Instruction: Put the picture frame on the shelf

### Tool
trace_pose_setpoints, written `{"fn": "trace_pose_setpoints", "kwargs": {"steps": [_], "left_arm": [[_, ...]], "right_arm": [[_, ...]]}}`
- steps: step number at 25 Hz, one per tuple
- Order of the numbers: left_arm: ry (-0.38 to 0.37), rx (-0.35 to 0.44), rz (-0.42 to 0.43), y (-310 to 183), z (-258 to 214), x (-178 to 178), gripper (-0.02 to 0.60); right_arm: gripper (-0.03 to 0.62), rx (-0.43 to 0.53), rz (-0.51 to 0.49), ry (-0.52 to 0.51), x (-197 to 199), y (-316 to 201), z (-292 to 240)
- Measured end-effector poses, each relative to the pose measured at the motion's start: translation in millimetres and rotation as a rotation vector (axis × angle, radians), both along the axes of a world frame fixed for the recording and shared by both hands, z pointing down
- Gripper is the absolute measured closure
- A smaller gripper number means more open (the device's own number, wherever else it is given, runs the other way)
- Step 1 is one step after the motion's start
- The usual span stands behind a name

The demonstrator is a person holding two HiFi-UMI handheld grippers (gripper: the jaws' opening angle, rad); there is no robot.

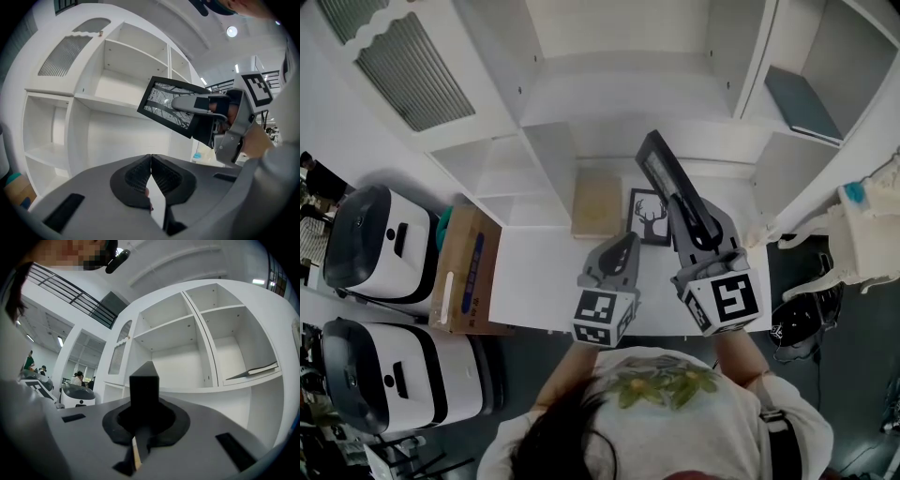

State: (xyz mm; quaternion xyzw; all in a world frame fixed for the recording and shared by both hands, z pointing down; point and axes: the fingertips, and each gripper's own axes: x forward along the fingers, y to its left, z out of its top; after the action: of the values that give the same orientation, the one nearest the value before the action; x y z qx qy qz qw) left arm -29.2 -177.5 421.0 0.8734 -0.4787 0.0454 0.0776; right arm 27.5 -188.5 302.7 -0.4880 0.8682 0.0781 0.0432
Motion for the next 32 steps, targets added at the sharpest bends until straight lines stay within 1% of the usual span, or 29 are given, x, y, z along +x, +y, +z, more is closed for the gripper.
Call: {"fn": "trace_pose_setpoints", "kwargs": {"steps": [7, 10, 15, 28, 32], "left_arm": [[-0.01, 0.004, 0.02, -14, -4, 0, 0.552], [-0.018, 0.007, 0.005, -21, -5, -9, 0.552], [-0.008, 0.001, -0.022, -31, -6, -24, 0.552], [-0.01, -0.005, -0.024, -44, -3, -36, 0.552], [-0.01, -0.01, -0.021, -47, -2, -36, 0.552]], "right_arm": [[0.557, 0.033, 0.025, -0.003, 2, -19, -19], [0.557, 0.049, 0.032, -0.006, 2, -25, -26], [0.557, 0.08, 0.051, -0.013, 3, -38, -40], [0.557, 0.154, 0.064, -0.036, -4, -57, -70], [0.557, 0.161, 0.068, -0.038, -5, -63, -74]]}}
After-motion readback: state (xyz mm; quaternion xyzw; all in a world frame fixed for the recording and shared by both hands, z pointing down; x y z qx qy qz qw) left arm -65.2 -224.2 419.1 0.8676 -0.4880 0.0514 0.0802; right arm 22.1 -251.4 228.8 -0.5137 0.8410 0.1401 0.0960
